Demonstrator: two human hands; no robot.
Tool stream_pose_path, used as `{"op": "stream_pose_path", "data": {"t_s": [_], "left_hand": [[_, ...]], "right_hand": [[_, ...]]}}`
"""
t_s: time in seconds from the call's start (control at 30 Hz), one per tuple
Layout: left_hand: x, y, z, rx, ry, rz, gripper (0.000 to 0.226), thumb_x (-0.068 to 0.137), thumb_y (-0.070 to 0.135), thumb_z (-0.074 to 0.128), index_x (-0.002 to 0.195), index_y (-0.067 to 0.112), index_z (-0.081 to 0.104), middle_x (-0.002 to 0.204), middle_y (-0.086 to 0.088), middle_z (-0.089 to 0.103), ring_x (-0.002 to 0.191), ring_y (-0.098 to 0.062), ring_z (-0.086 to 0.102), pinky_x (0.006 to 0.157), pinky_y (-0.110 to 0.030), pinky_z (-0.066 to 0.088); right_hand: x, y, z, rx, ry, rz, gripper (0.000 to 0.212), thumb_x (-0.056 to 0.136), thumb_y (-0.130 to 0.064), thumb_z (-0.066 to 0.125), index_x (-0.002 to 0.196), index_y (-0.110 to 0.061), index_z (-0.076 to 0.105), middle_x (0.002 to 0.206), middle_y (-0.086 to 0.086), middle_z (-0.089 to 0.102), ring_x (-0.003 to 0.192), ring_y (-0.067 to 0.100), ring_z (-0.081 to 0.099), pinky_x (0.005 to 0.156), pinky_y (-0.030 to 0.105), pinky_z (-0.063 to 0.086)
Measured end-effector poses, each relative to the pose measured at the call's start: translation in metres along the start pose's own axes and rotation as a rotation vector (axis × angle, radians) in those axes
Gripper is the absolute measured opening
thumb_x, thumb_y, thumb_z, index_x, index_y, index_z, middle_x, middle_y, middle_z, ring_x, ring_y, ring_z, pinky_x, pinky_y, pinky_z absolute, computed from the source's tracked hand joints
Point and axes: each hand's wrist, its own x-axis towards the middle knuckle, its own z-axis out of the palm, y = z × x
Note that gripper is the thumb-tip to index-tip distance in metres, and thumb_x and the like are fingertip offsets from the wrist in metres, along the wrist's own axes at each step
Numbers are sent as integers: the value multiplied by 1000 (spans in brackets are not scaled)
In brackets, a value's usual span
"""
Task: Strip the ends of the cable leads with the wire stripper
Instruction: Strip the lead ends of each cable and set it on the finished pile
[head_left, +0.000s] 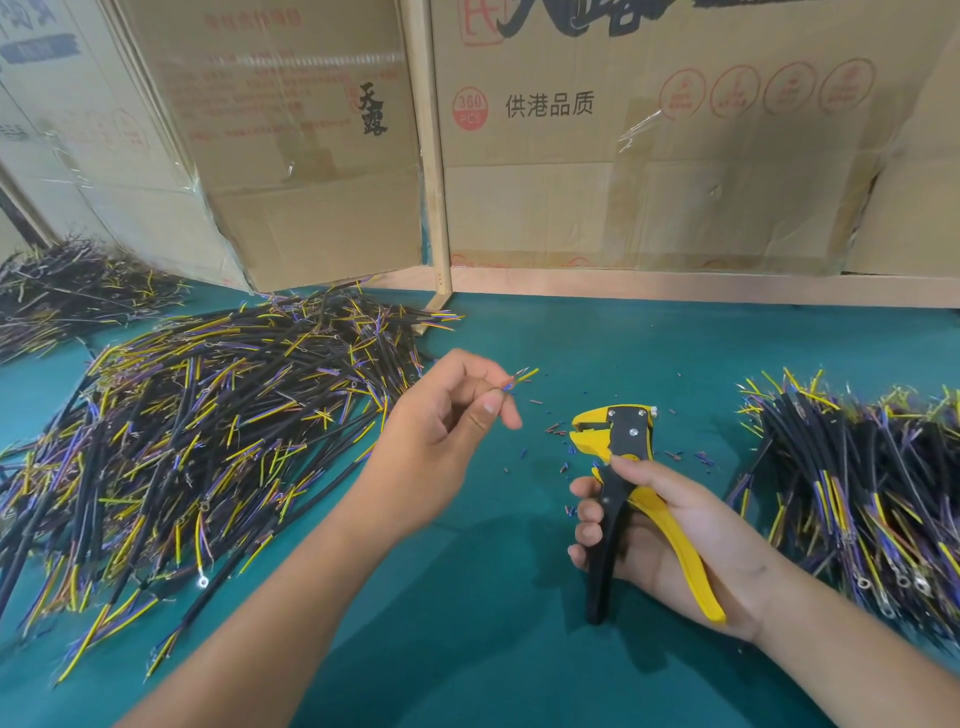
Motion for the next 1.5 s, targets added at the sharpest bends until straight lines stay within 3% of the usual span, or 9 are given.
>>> {"op": "stream_pose_path", "data": {"t_s": [0.13,0.37,0.63,0.8,0.93,1.13,1.37,1.5], "left_hand": [[-1,-3,2,-24,4,-5,7,102,10,51,99,13,55,89,-2,74,51,-24,25,46,-31,24],[0,-7,6,75,-59,-4,16,105,8,45,98,20,52,85,-2,63,63,-1,41,59,-17,33],[0,-9,4,178,13,7,16,105,17,44,100,30,53,86,5,57,60,-5,37,56,-19,33],[-4,-5,13,230,18,71,15,104,15,45,105,28,53,87,0,54,65,-20,43,58,-32,37],[-8,-2,20,232,-6,81,18,103,13,45,107,29,52,85,1,55,63,-14,42,58,-19,35],[-9,-1,25,236,8,52,15,102,13,45,106,26,52,85,1,55,66,-23,46,60,-32,39],[-10,-1,26,284,16,33,14,102,11,48,107,23,54,82,20,57,60,-9,41,58,-14,34],[-10,0,28,274,18,22,14,102,8,50,107,19,55,81,22,58,60,-7,40,57,-14,34]], "right_hand": [[0,0,-1,4,-11,1,47,75,-36,85,102,1,71,81,14,56,70,29,57,79,49,54],[3,1,-5,-5,-22,-3,46,80,-37,81,103,1,72,80,13,58,70,30,58,80,50,53],[-12,3,6,-125,-147,-82,32,93,-33,69,107,-4,66,83,13,54,72,31,55,77,49,51],[-33,10,40,-202,-163,-155,34,87,-28,75,105,-1,65,81,17,52,70,33,53,76,47,51],[-43,11,60,-178,-112,-189,31,79,-24,73,98,0,67,77,18,51,67,33,51,71,47,52],[-46,11,64,-160,-128,-203,29,79,-22,72,97,0,66,76,18,50,67,33,52,71,46,52],[-47,12,65,-179,-109,-196,29,77,-22,74,95,-1,66,75,18,50,66,33,51,70,46,52],[-46,12,66,-181,-87,-195,29,77,-25,74,92,-2,66,73,17,47,63,31,49,68,44,52]]}}
